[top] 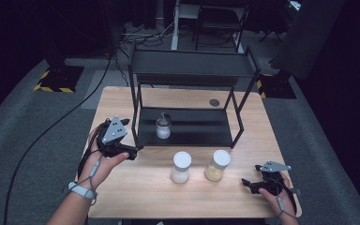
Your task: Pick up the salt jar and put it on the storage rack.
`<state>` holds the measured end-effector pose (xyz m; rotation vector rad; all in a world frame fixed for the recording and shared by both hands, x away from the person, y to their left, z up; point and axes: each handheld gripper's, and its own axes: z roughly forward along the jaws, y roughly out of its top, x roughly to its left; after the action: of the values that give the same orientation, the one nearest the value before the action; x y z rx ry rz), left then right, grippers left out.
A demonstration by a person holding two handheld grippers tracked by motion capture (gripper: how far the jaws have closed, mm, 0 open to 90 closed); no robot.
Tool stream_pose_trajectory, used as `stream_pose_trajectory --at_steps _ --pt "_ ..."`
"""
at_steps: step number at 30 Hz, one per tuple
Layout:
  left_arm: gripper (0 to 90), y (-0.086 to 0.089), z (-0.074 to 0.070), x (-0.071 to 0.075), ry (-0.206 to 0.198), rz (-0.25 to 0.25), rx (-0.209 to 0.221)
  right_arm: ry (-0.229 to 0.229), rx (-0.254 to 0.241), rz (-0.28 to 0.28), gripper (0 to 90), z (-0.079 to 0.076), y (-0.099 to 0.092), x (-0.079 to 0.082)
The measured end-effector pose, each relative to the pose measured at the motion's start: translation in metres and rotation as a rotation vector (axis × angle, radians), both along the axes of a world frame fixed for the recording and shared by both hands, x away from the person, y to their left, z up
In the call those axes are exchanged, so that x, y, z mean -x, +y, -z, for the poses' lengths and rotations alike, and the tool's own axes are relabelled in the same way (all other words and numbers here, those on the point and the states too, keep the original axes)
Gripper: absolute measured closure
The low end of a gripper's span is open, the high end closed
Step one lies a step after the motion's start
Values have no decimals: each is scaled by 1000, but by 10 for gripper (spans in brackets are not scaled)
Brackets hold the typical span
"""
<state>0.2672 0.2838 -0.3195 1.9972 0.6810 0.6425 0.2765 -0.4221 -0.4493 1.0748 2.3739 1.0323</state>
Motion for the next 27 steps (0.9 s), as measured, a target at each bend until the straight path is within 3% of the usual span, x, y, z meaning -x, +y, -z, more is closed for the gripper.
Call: stream_pose_trajectory --at_steps 4,9,13,27 --pt "83 10 7 6 17 -19 -7 0 0 0 86 0 0 0" --pt "83 26 18 16 30 -43 13 0 0 0 86 0 0 0" --pt "83 37 28 19 69 -47 7 1 0 0 85 0 0 0" --pt "83 56 69 33 147 -82 -8 0 0 0 85 0 0 0"
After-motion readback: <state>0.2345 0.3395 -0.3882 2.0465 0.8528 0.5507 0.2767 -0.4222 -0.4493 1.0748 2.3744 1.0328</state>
